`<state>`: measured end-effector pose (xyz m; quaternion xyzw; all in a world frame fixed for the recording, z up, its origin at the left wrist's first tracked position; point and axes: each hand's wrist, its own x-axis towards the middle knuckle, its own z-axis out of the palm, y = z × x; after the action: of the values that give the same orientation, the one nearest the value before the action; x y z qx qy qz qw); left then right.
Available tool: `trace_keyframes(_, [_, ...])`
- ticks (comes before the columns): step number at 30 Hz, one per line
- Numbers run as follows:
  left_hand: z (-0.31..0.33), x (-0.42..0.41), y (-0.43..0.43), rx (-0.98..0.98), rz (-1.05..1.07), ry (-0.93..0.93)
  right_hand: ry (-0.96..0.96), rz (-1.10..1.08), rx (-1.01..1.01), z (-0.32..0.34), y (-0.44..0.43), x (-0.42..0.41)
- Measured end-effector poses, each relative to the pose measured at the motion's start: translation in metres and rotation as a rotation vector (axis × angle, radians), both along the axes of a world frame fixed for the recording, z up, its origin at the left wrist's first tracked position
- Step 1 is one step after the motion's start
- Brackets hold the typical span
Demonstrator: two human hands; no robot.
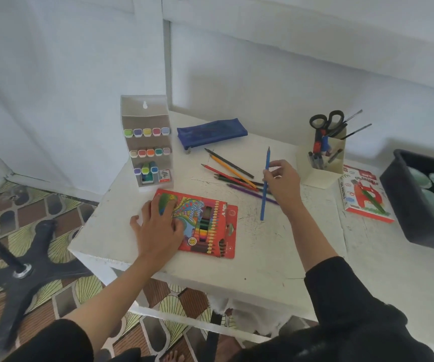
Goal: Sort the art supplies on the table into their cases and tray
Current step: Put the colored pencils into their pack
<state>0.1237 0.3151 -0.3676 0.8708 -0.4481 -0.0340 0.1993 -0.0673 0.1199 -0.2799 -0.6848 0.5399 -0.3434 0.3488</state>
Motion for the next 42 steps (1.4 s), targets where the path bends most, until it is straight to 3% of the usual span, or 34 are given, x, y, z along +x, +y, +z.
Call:
trace_keyframes(7, [0.002,0.002,0.001,0.015,-0.029,-0.005,-0.407,-0.196,0.296,-0.008,0.046,-0.041])
trace_keyframes(12, [0.001,0.002,0.001,0.021,-0.031,-0.003,-0.635,-0.356,0.308,-0.041,0.075,-0.05])
trace_keyframes(23, [0.002,0.002,0.003,0.013,-0.061,0.003,-0.775,-0.507,0.219,-0.056,0.097,-0.028])
trace_keyframes(31, [0.001,0.002,0.005,0.015,-0.112,0.008,-0.629,-0.454,0.24,-0.063,0.097,-0.017])
trace_keyframes(42, [0.005,0.001,0.005,-0.016,-0.106,0.063,0.091,0.078,0.124,-0.064,0.088,-0.013])
